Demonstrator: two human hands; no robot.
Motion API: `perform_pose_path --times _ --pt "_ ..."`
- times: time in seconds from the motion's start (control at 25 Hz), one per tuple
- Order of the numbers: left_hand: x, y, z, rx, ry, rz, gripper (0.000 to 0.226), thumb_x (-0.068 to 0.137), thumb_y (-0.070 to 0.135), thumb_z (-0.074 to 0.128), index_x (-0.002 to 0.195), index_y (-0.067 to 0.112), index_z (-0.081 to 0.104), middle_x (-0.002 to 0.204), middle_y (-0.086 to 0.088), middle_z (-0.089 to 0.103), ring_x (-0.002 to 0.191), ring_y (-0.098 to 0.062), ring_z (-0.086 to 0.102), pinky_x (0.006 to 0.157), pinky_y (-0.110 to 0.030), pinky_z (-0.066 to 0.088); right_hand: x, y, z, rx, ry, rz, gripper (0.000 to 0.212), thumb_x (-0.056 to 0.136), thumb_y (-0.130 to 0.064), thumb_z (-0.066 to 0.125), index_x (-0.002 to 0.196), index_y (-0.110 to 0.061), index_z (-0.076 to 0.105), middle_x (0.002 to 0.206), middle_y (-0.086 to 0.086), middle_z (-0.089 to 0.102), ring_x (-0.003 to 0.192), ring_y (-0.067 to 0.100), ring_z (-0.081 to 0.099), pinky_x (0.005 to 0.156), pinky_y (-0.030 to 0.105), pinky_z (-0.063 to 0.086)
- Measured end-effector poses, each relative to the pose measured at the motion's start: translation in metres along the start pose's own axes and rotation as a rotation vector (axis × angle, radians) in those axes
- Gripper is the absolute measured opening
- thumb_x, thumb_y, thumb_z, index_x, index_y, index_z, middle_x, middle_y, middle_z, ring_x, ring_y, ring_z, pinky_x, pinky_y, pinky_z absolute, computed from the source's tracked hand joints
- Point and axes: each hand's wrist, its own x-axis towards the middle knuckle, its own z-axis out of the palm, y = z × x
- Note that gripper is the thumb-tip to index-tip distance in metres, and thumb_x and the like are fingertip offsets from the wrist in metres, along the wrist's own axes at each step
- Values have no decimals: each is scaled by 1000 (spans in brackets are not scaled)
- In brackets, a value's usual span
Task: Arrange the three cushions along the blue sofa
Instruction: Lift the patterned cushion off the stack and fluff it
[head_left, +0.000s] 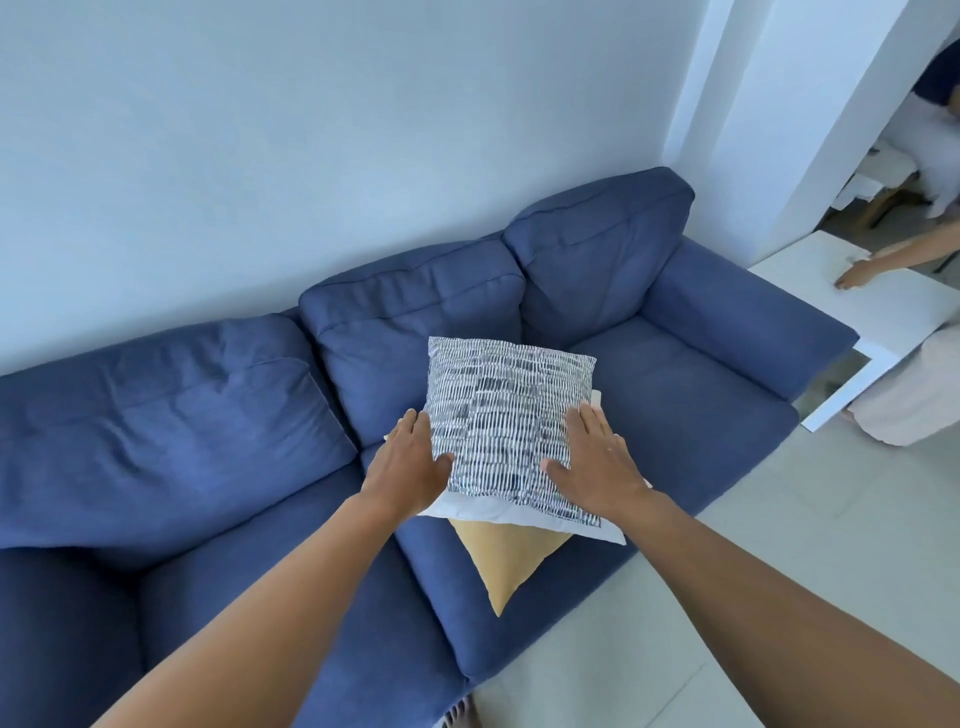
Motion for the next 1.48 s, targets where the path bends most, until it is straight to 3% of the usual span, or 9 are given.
perform_pose_path --times 0.12,0.36,0.52,0.68,0.8,1.0,1.16,1.28,1.48 --pt "24 -6 11 -15 -40 -19 22 97 30 60 100 16 43 105 1 47 93 -25 53 72 -37 46 22 12 12 25 -42 16 72 100 -45 59 153 -6 32 167 13 28 157 32 23 119 53 35" --pt "71 -14 29 -55 -110 -135 26 97 31 59 117 14 53 116 -1 55 106 -28 58 84 -46 54 83 43 31 147 -155 49 89 104 -43 57 167 -3 8 178 14 3 165 30 1 130 49 19" --pt "97 -23 48 -83 -134 -231 34 99 32 58 129 16 54 129 1 57 114 -27 60 88 -45 53 111 63 49 246 -204 92 93 103 -46 58 168 -4 5 178 12 1 165 28 0 132 46 16" --pt "119 -44 73 -141 -166 -396 35 98 38 58 124 14 59 123 -6 63 105 -27 61 85 -43 52 125 77 72 353 -227 180 103 96 -53 65 168 -7 8 178 10 9 163 32 14 129 48 24" --pt "130 -60 87 -289 -211 -489 48 97 51 61 132 18 58 123 0 65 104 -23 60 85 -39 48 125 82 85 537 -203 275 104 87 -55 75 165 -14 20 170 7 32 154 33 36 122 53 36" --pt "140 -60 101 -651 -306 -624 46 84 59 74 115 26 67 111 6 73 105 -19 69 80 -32 51 134 80 93 794 -164 413 88 77 -47 87 149 -22 44 143 1 63 129 29 63 109 51 50" --pt "151 -56 96 -717 -217 -677 29 85 33 82 96 8 75 89 -7 76 83 -26 70 71 -35 54 150 76 81 945 -121 464 67 79 -30 90 134 -14 58 125 3 71 105 23 71 92 42 59" --pt "158 -46 77 -767 -141 -628 11 88 13 76 88 2 75 74 -8 68 71 -23 58 67 -31 43 164 72 63 1010 -71 409 37 85 -20 86 117 -14 67 105 -2 76 81 11 72 63 24 54" --pt "136 -42 33 -888 62 -577 24 92 16 75 95 -8 73 81 -19 69 74 -26 58 71 -40 47 184 50 20 1156 -47 224 17 89 -18 82 102 -25 75 88 -13 84 77 8 80 59 17 60"
